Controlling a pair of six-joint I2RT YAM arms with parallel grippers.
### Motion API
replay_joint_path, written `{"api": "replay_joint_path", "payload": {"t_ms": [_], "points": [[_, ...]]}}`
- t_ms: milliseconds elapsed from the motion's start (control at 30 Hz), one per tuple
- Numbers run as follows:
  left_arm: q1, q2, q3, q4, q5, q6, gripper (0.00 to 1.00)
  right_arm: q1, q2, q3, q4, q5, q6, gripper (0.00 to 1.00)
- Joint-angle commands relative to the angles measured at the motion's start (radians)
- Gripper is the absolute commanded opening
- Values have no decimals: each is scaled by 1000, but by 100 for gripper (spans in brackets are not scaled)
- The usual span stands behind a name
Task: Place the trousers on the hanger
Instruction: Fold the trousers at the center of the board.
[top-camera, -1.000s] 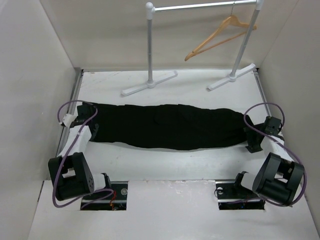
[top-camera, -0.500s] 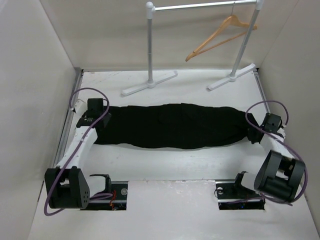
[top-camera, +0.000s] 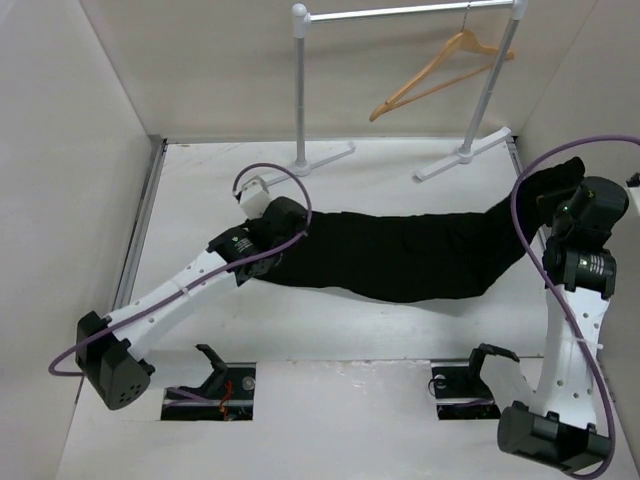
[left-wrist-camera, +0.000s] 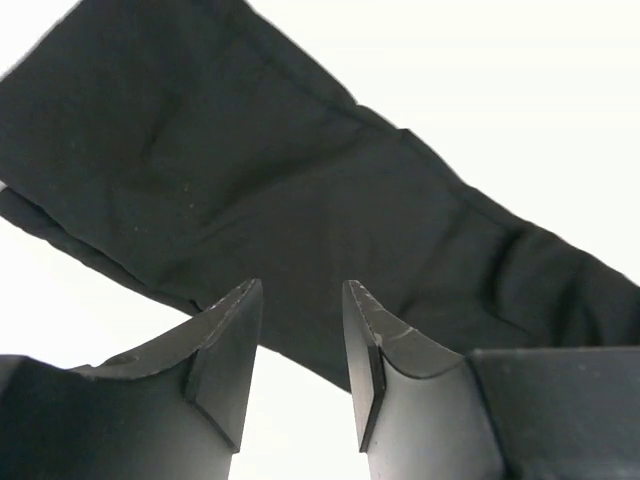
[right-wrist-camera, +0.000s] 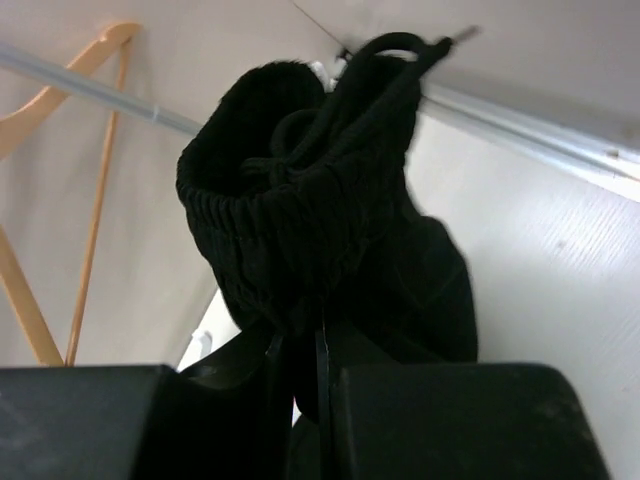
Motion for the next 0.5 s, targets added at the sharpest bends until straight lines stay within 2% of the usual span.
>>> {"api": "replay_joint_path", "payload": {"t_ms": [0, 100, 167, 333, 400, 467], "points": [[-115, 33, 144, -124, -171, -76, 36, 94, 11, 62, -19, -19, -100, 15], [-132, 3, 189, -165, -173, -74, 39, 199, 10, 108, -30, -42, -142, 16], [-100, -60, 161, -173, -160, -61, 41, 309, 29, 144, -42, -39, -152, 16], [97, -285, -18, -161, -47, -16, 43, 631, 118, 234, -85, 126, -94, 16], [217, -385, -93, -169, 42, 11, 43, 811, 211, 303, -102, 232, -48, 17], [307, -443, -146, -159, 115, 37, 44, 928, 310, 374, -119, 297, -16, 17]]}}
